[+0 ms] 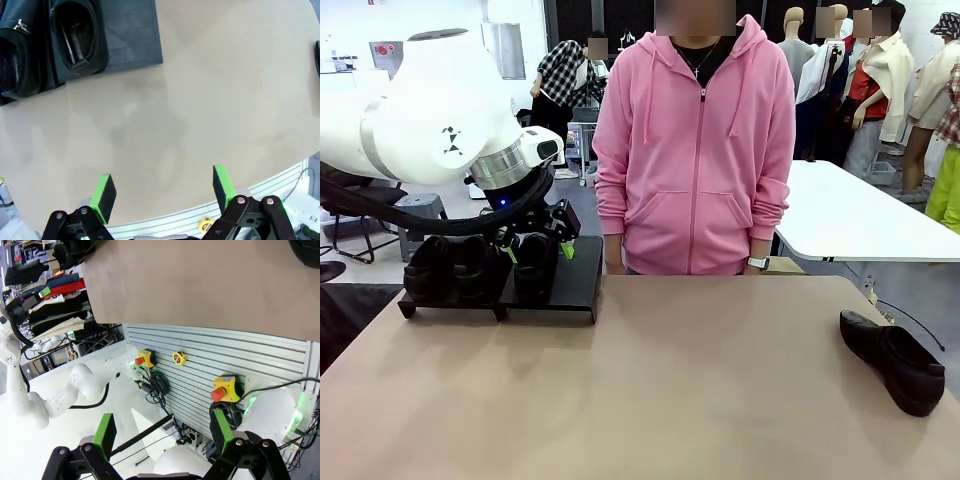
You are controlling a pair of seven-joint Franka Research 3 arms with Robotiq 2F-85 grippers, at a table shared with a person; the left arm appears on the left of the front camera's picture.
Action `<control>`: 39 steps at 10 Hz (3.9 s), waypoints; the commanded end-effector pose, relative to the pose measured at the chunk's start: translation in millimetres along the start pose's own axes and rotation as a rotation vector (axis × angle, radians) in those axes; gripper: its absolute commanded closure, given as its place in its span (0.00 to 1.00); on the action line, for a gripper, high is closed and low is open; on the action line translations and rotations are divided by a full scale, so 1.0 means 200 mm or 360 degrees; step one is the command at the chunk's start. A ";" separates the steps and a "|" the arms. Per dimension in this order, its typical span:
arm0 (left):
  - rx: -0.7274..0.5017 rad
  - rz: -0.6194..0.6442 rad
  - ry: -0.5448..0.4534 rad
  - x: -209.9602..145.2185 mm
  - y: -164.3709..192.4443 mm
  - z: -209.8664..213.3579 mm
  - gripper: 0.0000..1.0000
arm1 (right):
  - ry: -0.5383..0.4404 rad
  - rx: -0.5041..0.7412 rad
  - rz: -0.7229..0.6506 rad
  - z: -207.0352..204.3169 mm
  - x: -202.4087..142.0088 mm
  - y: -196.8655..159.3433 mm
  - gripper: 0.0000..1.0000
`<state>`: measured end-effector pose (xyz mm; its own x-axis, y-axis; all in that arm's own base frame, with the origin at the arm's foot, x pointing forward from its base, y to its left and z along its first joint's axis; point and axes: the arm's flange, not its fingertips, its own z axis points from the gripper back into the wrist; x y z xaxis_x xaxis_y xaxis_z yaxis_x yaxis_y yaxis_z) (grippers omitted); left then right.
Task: Organize the shoes by placing them on the stand.
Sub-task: Place the Shoe from the middle of the table onto the Shoes Stand, then pick up one Shoe and place it in the middle of the table.
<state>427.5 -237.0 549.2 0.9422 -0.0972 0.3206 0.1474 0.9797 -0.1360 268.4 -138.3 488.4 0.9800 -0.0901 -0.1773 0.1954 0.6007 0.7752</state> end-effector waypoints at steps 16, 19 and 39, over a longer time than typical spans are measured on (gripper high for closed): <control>-0.1151 0.0610 0.0128 -0.69 1.21 0.07 0.00 | 0.0011 -0.0010 0.0042 0.02 -0.01 -0.01 0.00; -0.1151 0.0610 0.0128 -0.69 1.21 0.07 0.00 | 0.0011 -0.0010 0.0042 0.02 -0.01 -0.01 0.00; -0.1151 0.0610 0.0128 -0.69 1.21 0.07 0.00 | -0.0467 -0.1418 0.0049 -0.55 0.82 -0.02 0.00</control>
<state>328.7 14.3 483.6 0.9804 0.1903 0.0511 -0.0790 0.6172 -0.7829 413.7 -71.0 385.8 0.9819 -0.1627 0.0971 0.1605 0.9866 0.0303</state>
